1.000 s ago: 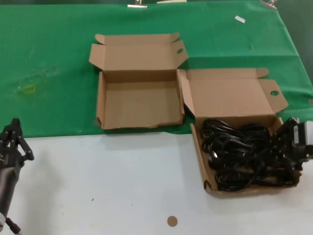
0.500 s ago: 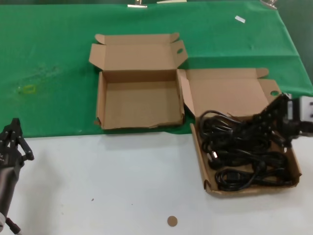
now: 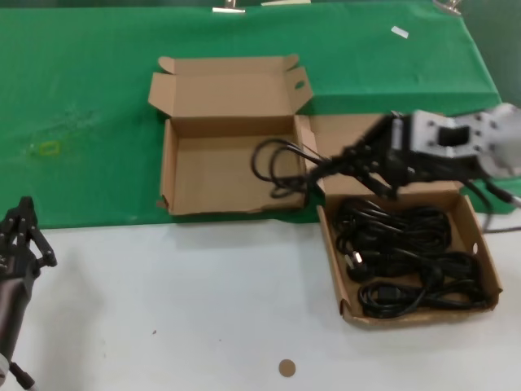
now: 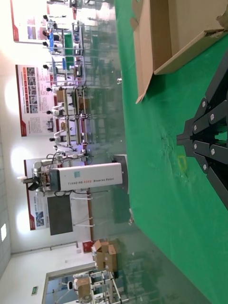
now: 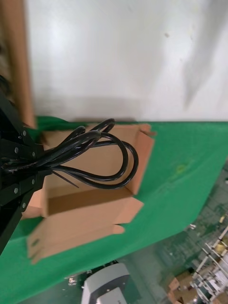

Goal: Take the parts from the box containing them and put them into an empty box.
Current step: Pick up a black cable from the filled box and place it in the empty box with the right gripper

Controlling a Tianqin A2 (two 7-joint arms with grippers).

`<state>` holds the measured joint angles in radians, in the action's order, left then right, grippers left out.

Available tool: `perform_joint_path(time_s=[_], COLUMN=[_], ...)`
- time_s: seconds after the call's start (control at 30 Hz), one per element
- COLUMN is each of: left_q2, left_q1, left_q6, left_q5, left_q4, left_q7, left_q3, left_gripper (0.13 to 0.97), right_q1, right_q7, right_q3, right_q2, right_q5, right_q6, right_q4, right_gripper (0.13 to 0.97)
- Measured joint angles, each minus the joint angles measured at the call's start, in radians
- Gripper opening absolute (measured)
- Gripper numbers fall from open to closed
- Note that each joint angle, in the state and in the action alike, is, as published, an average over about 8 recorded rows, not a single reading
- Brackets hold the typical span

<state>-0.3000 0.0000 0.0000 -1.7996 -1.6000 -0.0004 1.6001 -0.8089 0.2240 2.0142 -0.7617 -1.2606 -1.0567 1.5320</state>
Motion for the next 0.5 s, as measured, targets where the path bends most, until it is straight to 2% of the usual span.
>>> perform_joint_path(time_s=[0.5], left_q2=[0.0], left_q1=[0.0], left_q6=[0.0], left_q5=[0.0], left_q4=[0.0], left_q7=[0.0], left_q3=[0.0], left_gripper=[0.144], right_q1=[-0.157], right_q7=[-0.008], right_q3=[0.104], right_q2=[0.27], right_q5=[0.114], right_q6=[0.059], right_q4=[-0.238], right_gripper=[0.163])
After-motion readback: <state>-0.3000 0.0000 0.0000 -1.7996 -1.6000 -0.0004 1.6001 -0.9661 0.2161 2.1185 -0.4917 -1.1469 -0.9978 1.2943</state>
